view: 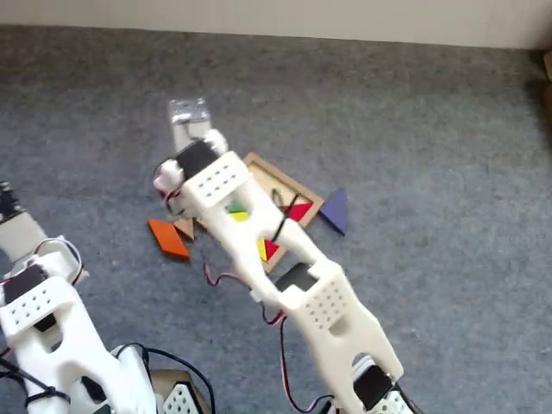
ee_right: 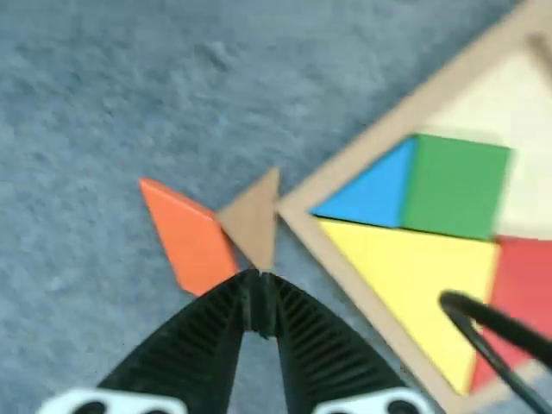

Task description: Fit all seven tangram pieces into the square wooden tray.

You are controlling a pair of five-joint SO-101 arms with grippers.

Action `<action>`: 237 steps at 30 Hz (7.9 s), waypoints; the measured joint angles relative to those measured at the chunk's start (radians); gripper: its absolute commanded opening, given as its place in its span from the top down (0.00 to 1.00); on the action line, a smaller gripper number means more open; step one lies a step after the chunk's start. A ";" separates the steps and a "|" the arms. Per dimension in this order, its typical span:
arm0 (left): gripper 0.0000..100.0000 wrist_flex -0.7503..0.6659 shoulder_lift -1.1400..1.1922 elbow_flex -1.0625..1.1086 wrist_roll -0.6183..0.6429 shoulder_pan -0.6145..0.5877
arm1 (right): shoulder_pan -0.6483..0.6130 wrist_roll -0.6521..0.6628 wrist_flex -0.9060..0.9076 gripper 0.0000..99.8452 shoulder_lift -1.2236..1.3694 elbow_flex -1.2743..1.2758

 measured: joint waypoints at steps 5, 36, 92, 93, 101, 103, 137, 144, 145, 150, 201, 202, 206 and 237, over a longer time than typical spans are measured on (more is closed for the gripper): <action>0.98 -0.005 0.000 0.000 0.006 -0.011 | -0.034 -0.052 -0.137 0.88 0.055 0.000; 0.98 -0.008 0.000 0.000 0.006 -0.011 | -0.101 -0.084 -0.161 0.83 0.224 -0.055; 0.98 -0.008 0.000 0.000 0.006 -0.011 | 0.058 -0.055 -0.137 0.97 0.336 -0.150; 0.98 -0.008 0.000 0.000 0.006 -0.011 | 0.060 -0.031 -0.091 0.99 0.334 -0.186; 0.98 -0.008 0.000 0.000 0.006 -0.011 | 0.115 0.107 0.164 1.00 0.373 -0.528; 0.98 -0.008 0.000 0.000 0.006 -0.011 | 0.115 0.133 0.178 1.00 0.382 -0.597; 0.98 -0.008 0.000 0.000 0.006 -0.011 | 0.334 0.459 0.178 1.00 -0.055 -0.051; 0.98 -0.008 0.000 0.000 0.006 -0.011 | 0.394 0.459 0.049 0.99 -0.074 0.192; 0.98 -0.008 0.000 0.000 0.006 -0.011 | 0.399 0.459 0.034 0.99 -0.074 0.206; 0.98 -0.008 0.000 0.000 0.006 -0.011 | 0.416 0.459 -0.046 0.91 -0.074 0.216; 0.98 -0.008 0.000 0.000 0.006 -0.009 | 0.377 0.534 0.052 1.00 0.048 0.152; 0.98 -0.008 0.000 0.000 0.006 -0.009 | 0.373 0.535 0.063 1.00 0.049 0.135; 0.98 -0.008 0.000 0.000 0.006 -0.009 | 0.365 0.535 0.129 1.00 0.023 0.029; 0.98 -0.008 0.000 0.000 0.012 -0.072 | -0.126 0.451 0.068 0.76 0.124 -0.084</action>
